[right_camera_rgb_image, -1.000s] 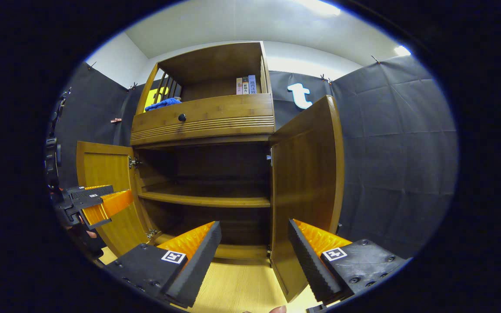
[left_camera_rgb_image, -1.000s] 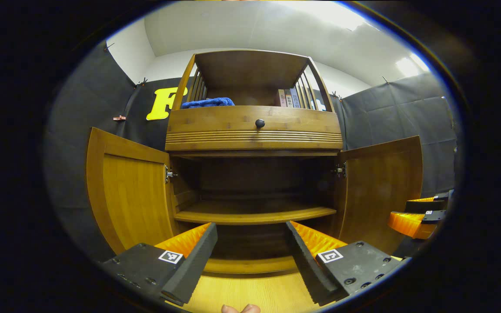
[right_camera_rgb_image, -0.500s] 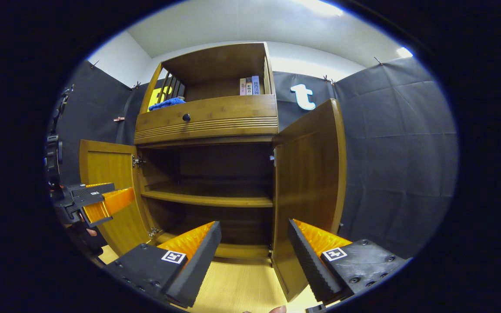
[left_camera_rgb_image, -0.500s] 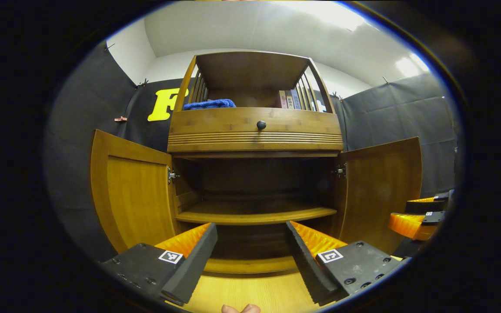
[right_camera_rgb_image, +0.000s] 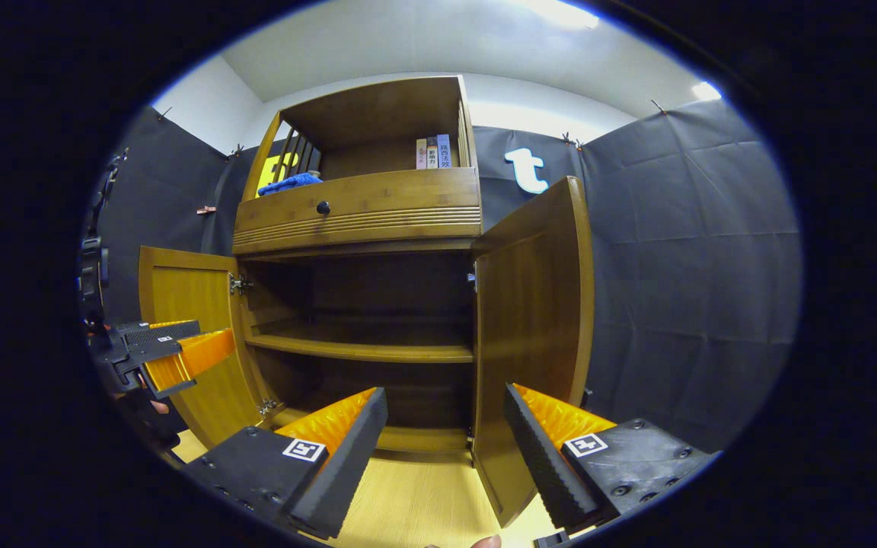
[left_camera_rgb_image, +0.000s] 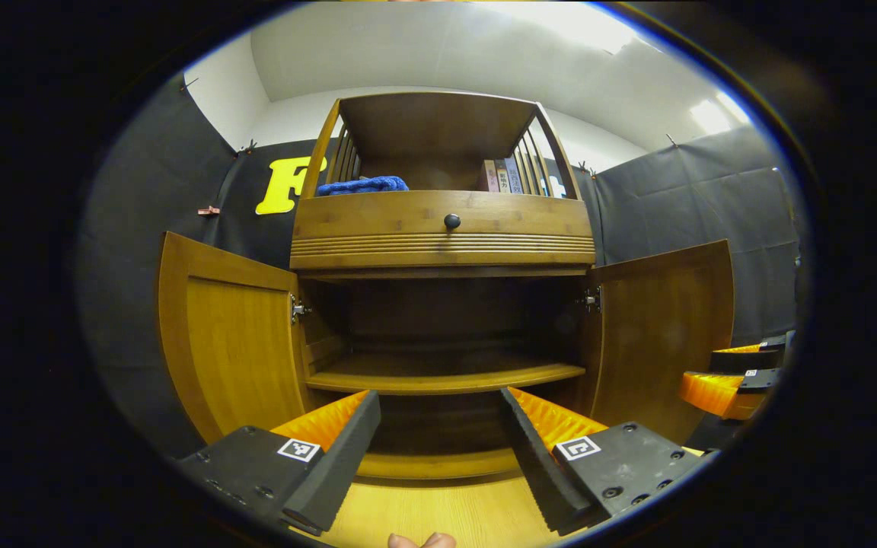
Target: Open the right door of the double-door shoe cabinet with the right hand, and open the left door with the left hand.
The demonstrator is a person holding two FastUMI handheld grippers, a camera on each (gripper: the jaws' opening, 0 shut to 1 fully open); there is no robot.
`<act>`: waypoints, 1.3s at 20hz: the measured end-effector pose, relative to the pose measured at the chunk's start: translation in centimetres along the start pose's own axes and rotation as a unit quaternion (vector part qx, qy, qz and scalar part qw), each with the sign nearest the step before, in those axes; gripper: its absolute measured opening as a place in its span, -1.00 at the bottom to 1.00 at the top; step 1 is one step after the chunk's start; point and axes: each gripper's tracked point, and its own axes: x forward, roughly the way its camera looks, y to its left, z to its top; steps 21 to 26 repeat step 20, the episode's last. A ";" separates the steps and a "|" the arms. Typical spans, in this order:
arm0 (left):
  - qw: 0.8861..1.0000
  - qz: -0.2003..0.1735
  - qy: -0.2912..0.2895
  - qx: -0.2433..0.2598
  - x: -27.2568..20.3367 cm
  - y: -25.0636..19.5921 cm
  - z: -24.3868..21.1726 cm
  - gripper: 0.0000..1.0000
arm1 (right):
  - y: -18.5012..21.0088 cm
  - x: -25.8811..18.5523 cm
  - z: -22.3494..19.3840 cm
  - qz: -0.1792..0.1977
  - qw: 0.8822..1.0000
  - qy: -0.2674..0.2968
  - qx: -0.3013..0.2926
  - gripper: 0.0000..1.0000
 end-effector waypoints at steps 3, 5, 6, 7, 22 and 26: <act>1.000 -0.001 0.000 -0.001 0.0 0.0 0.0 0.93 | 0.0 0.1 0.0 0.001 1.000 0.001 0.000 0.96; 1.000 -0.003 0.001 0.000 -0.1 -0.1 0.0 0.94 | 0.2 0.1 0.0 0.002 1.000 0.001 0.000 0.96; 1.000 -0.002 0.002 0.001 0.0 -0.1 0.0 0.94 | 0.2 0.1 -0.1 0.002 1.000 0.000 -0.001 0.96; 1.000 -0.003 0.003 0.002 0.0 -0.1 -0.1 0.94 | 0.2 0.1 -0.2 0.002 1.000 0.001 -0.001 0.96; 1.000 -0.006 0.004 0.001 0.3 -0.3 -0.3 0.93 | 0.0 0.1 -0.2 -0.001 1.000 0.000 -0.002 0.96; 1.000 -0.006 0.004 0.001 0.3 -0.3 -0.3 0.93 | 0.0 0.1 -0.2 -0.001 1.000 0.000 -0.002 0.96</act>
